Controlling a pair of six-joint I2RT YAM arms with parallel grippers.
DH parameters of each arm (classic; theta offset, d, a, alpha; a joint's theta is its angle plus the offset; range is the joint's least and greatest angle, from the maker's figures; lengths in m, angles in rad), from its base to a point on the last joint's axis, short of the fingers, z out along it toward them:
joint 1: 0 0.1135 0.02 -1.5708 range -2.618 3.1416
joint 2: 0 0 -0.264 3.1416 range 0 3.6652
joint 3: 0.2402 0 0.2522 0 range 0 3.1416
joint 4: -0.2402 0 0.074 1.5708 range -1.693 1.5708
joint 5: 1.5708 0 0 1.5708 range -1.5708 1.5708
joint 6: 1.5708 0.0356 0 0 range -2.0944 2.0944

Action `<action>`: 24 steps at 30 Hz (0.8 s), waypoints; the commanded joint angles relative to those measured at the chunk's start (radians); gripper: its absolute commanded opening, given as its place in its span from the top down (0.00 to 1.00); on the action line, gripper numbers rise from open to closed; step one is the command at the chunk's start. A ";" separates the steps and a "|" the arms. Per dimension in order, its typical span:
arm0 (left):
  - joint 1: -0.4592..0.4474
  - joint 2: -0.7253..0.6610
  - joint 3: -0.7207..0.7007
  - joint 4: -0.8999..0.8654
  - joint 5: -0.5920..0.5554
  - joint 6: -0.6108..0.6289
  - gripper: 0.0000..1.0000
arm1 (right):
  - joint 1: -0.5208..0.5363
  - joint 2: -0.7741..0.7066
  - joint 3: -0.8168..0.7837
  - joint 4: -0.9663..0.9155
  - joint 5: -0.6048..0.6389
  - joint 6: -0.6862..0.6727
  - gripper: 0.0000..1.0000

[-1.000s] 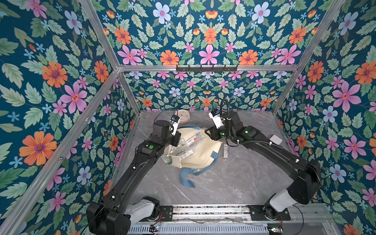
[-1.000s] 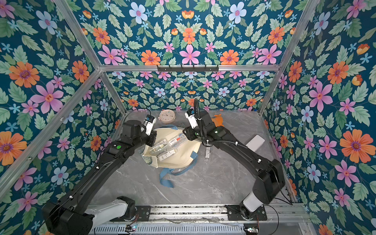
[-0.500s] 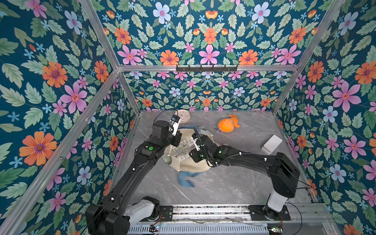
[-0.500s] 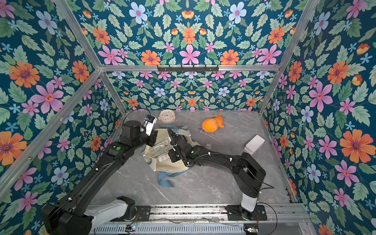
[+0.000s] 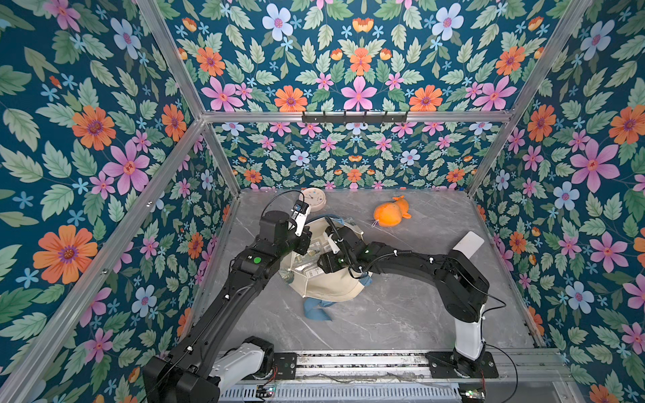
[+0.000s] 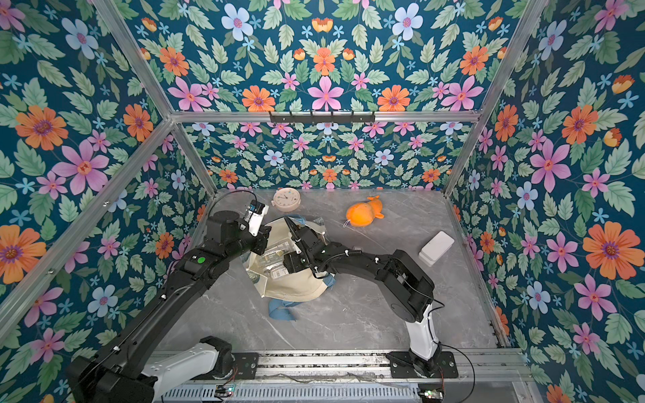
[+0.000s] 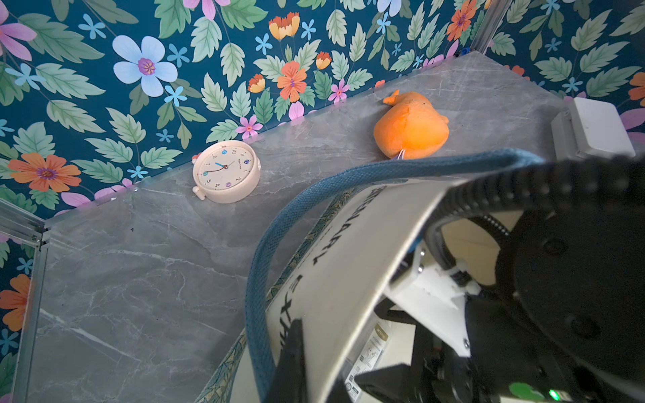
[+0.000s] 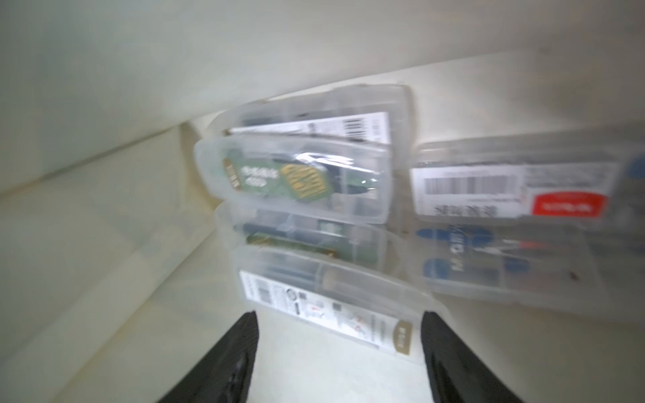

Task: Take out the compass set from the canvas bag
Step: Pick up the compass set from the canvas bag.

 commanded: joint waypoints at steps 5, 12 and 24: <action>-0.005 -0.005 -0.002 0.074 0.038 -0.008 1.00 | -0.007 -0.004 -0.027 0.030 -0.099 -0.664 0.24; -0.007 -0.001 -0.004 0.076 0.042 -0.008 1.00 | 0.002 0.079 0.012 0.049 -0.049 -0.840 0.18; -0.007 0.006 -0.012 0.080 0.041 -0.007 1.00 | 0.011 0.215 0.131 -0.095 0.110 -0.879 0.25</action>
